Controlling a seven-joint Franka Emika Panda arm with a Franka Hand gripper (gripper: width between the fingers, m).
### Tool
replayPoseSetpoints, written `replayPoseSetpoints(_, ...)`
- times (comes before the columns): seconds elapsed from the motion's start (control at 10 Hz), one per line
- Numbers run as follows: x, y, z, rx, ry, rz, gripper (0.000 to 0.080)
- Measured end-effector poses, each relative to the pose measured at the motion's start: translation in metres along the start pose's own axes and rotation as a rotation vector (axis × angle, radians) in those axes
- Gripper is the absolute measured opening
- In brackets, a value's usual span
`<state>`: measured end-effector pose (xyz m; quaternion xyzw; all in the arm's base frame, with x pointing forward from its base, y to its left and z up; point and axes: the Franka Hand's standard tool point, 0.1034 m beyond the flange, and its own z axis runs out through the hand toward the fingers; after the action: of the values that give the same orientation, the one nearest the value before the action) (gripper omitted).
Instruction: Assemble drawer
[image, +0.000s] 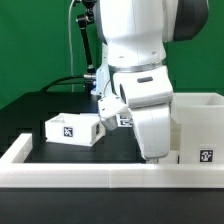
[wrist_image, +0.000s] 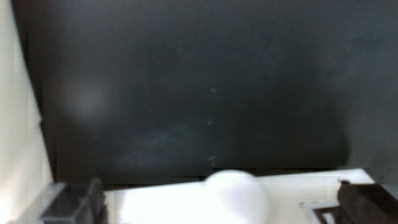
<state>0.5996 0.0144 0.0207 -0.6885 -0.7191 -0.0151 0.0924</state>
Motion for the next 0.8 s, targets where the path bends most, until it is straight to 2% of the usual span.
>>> replayPoseSetpoints(0.3, 0.021, 0.001, 0.0, 0.0, 0.011, 0.021, 0.0648)
replayPoseSetpoints(0.4, 0.021, 0.002, -0.001, -0.002, 0.011, 0.024, 0.0648)
replayPoseSetpoints(0.6, 0.003, 0.0, -0.004, 0.005, 0.005, 0.031, 0.0648)
replayPoseSetpoints(0.7, -0.008, -0.001, -0.006, 0.002, 0.0, 0.048, 0.0648)
replayPoseSetpoints(0.8, -0.018, -0.003, -0.011, -0.012, -0.004, 0.073, 0.0648)
